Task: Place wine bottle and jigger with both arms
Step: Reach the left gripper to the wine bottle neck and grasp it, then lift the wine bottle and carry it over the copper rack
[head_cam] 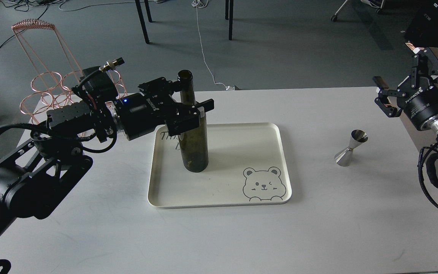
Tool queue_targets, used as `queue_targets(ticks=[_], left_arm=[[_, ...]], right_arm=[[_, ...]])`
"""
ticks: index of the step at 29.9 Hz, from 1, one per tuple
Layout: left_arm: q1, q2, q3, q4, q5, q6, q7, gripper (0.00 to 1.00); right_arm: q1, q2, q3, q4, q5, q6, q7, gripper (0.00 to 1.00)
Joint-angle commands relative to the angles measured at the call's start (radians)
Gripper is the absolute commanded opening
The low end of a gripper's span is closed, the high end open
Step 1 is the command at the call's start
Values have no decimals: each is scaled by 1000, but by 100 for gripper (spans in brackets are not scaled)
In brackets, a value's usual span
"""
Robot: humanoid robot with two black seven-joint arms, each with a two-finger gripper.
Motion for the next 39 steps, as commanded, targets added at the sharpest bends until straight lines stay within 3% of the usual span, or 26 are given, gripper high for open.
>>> queue_targets(ticks=[1,5,10,19,28,34,39], left_arm=[[-20,-7,12,20,0,6,0,65],[-22,-7,14,31,0,48,0,25],[-22,-4,26,31,0,75,0,9],[-54,27,16,23,0,83,0,7],[-288,198,17,31,-134,75,0,8],[-433,320,29,164,-195,66,0,8],[-473,381,48,240,-194,-4,0,9]], right_arm=[[-1,-1,-2,1,0,0,0,99],[-1,-1,-2,4,0,2,0,99],[-1,0,-3,6,0,2,0,99],[-3,0,-5,9,0,0,0,99],[-3,0,-6,10,0,0,0,99],[-4,2,-8,10,0,-1,0,99],[-6,2,-8,9,0,-1,0,99]])
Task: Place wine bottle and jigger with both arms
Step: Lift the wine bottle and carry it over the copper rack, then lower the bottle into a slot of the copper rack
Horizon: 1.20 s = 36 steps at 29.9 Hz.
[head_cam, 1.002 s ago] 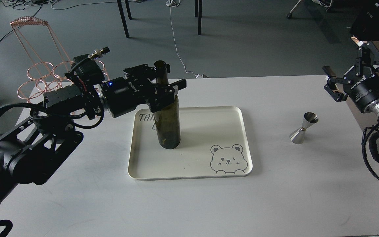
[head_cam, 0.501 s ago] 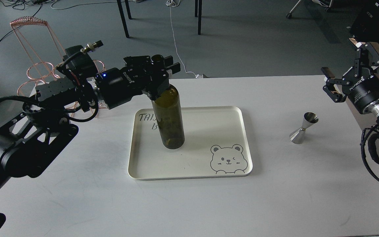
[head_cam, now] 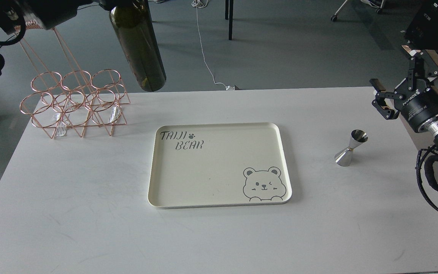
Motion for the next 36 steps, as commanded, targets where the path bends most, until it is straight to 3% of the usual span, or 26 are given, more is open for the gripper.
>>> queue_targets(ticks=[1,7,25,36], left_arm=[[-23,47,30,25,-1,-60,0,9],[-50,70,122,75,-2,-70,0,9],[-59,15,128,250,1,-42,0,10],[-55,12,130,272,7,-22,0,11]], right_arm=[[0,0,0,-1,0,0,0,99],[-2,0,-1,2,0,0,0,99],[-5,0,-1,5,-1,0,0,99],[-6,-1,-1,3,-1,2,0,99]])
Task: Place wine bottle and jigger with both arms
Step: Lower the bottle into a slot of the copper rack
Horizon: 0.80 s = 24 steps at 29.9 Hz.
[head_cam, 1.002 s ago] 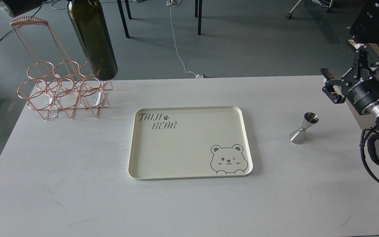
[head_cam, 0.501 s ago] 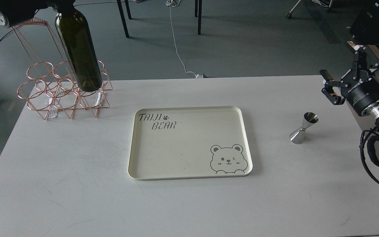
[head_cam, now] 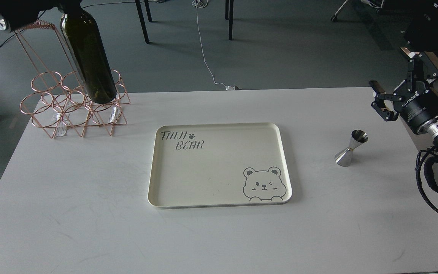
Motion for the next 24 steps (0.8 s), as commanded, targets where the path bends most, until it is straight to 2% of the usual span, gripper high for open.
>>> queue_targets(ticks=[1,24], left_arm=[[6,-2,0,7,0,9,0,11],[17,-14,21,22,9,22,0,13]], right_arm=[[-1,-1,0,-1,0,0,0,99],[-6,-1,0,-1,0,0,0,99]])
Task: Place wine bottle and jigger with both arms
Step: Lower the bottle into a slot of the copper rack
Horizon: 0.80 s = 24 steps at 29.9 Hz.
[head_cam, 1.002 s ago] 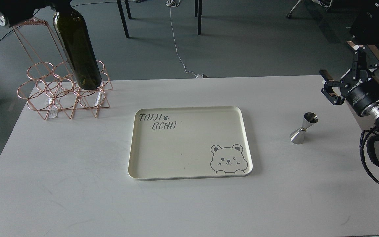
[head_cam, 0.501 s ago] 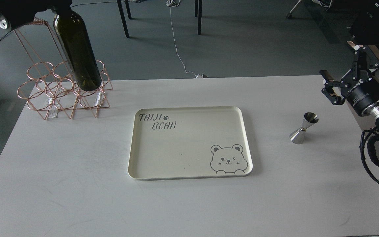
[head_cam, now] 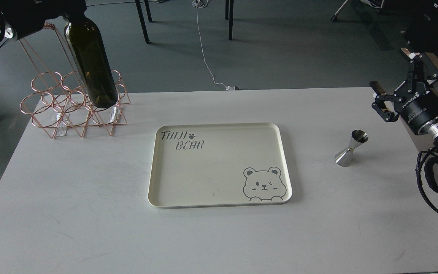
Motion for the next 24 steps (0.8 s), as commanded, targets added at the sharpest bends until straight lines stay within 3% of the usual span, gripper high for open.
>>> queue_targets(ticks=[1,24], left_arm=[[0,0,0,7,1,0,0,13],[20,-9,2,42,1,35,0,13]], right_arm=[[-2,0,0,2,0,0,0,99],[-3,-1,5,0,0,2,0,99]])
